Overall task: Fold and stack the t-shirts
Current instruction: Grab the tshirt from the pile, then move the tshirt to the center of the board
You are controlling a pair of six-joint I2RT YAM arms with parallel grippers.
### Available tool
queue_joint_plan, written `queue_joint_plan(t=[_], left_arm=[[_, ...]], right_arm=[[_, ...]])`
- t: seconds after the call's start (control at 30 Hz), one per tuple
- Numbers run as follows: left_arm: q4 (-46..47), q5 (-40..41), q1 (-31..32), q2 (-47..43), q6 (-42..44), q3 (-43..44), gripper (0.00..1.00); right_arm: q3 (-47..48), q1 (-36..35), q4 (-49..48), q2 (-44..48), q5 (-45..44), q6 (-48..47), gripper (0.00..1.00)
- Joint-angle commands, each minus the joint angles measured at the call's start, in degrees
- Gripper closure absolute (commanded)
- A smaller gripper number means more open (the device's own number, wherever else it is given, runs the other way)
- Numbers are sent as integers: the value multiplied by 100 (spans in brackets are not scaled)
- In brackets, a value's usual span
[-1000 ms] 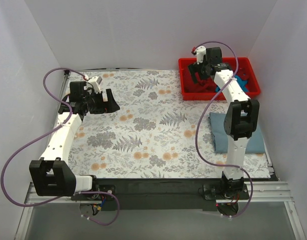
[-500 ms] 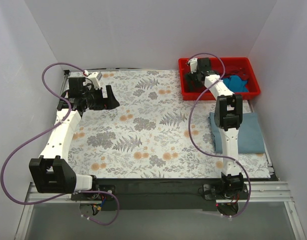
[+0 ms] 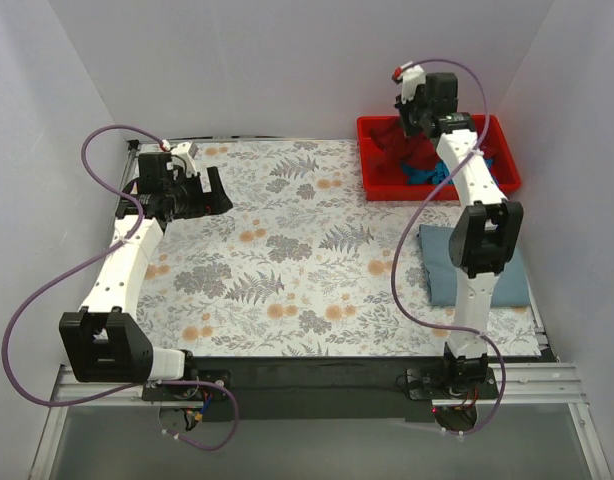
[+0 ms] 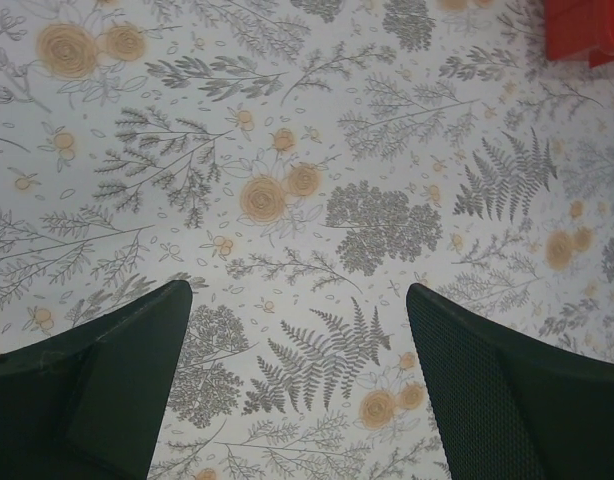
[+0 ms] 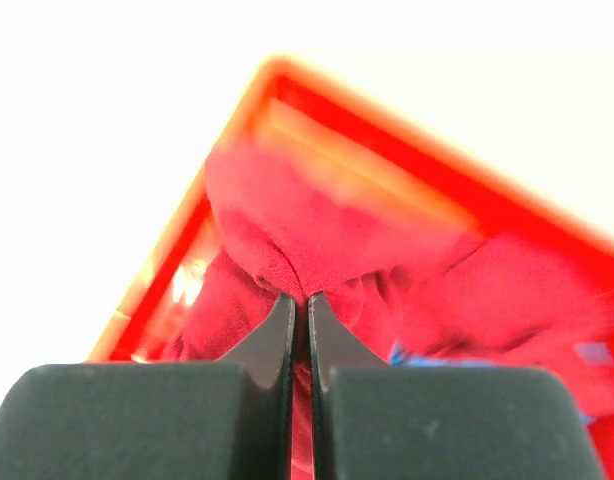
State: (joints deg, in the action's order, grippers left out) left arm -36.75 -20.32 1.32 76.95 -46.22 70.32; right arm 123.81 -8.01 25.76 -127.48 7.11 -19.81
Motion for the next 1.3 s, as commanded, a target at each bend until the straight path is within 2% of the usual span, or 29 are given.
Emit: queue_joint_plan(t=[0.0,0.27,0.53,0.67,0.8,0.97,1.07,1.1,1.17,1.2,1.27], left_arm=[[63,827,-27,145,-256,236,12],[379,713,-62,-294,-379,60,12],[406,1284,-88,-628,-318,-71,12],[441,1530,-123,-751,-370,-19,11],[458,1338,-387,-848,-493,69,10],[275,1013,-449,-804,-397,183,8],[12,628,-458,-673,-99,245,8],[-77,556,-457,-629,15,280,8],[-418,337,-457,-541,514,306,8],[-542,-30,-457,-488,761,237,8],[-936,-349,-466,-479,1540,96,8]], right_arm=[[302,-183,-536,1372,668,83,99],[311,-921,-1195,2464,1275,469,99],[319,-2169,-2398,3194,1091,611,99],[214,-2529,-2523,3300,1002,549,99],[-356,-2793,-2523,3493,950,513,99],[-1858,-2934,-2671,4036,827,698,99],[-3087,-2952,-2743,4475,407,1048,99],[-3404,-2943,-2691,4591,-291,1250,99],[-4280,-2856,-2585,4889,-1033,1374,88],[-4530,-2646,-2297,4986,-1306,1384,69],[-5292,-2408,-2128,5293,-1475,1419,43]])
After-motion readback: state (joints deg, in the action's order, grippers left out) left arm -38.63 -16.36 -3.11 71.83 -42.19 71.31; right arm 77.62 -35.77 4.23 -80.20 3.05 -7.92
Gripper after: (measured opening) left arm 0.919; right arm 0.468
